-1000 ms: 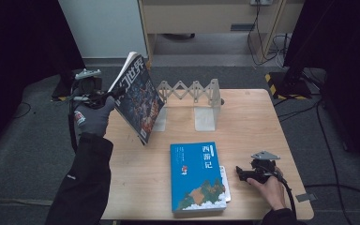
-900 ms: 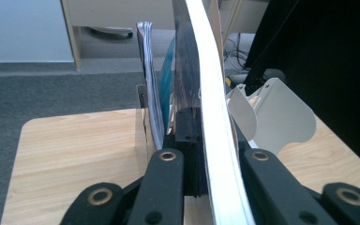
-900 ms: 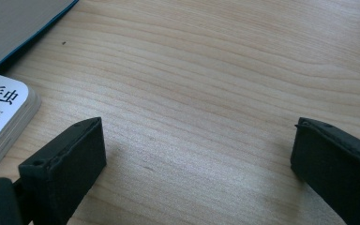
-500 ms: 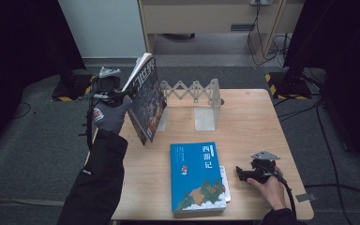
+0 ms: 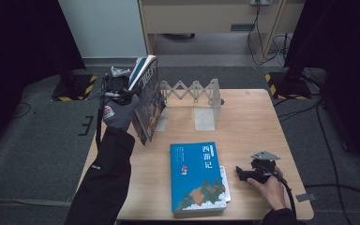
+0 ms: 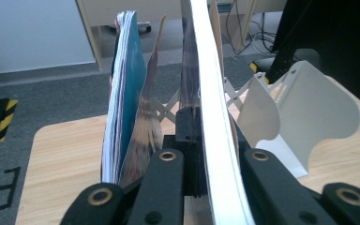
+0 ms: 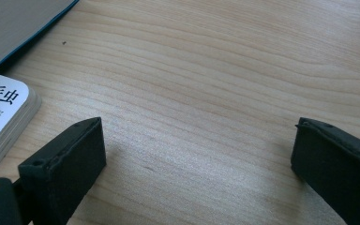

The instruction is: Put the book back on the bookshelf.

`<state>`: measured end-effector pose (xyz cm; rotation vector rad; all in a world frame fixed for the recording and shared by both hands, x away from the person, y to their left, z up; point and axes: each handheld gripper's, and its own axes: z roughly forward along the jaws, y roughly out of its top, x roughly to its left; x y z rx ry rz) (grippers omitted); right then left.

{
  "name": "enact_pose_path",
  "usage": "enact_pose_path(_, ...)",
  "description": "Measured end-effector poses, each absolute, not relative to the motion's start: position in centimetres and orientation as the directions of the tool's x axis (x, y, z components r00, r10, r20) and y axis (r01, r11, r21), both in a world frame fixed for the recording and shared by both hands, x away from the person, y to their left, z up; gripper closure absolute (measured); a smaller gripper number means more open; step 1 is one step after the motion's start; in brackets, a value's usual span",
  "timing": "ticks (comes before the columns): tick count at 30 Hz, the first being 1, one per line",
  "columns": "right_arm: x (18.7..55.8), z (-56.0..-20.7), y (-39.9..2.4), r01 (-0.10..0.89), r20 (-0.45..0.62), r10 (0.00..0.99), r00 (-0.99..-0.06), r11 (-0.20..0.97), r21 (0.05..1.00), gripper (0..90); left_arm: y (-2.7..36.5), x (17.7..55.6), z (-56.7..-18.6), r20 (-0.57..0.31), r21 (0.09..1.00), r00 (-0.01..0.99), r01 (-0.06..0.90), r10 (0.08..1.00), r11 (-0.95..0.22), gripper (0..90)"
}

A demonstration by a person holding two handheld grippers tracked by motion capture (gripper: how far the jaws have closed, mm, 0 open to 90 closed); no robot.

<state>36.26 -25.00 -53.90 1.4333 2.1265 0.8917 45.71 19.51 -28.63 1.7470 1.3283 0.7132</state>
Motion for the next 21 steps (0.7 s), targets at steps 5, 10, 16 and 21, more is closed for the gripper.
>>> enact_pose_path(5, 36.3, -53.9, -25.0, 0.654, 0.007, 0.926, -0.378, 0.262, 0.710, 3.6, 19.3, 46.6, -29.2, -0.032, 0.855, 0.269, 0.507, 0.963, -0.113, 82.1)
enact_pose_path(10, 36.3, -53.9, -25.0, 0.654, 0.008, 0.926, -0.379, 0.261, 0.710, 3.5, 18.9, 47.3, -29.7, -0.009, 0.854, 0.257, 0.505, 0.966, -0.126, 82.1)
enact_pose_path(16, 36.3, -53.9, -25.0, 0.654, 0.008, 0.926, -0.378, 0.262, 0.710, 3.5, 18.6, 48.2, -30.3, 0.005, 0.853, 0.239, 0.506, 0.971, -0.128, 82.1)
enact_pose_path(21, 36.3, -53.9, -25.0, 0.654, 0.007, 0.926, -0.378, 0.261, 0.710, 3.5, 18.3, 48.8, -30.8, 0.027, 0.853, 0.227, 0.503, 0.974, -0.141, 82.1)
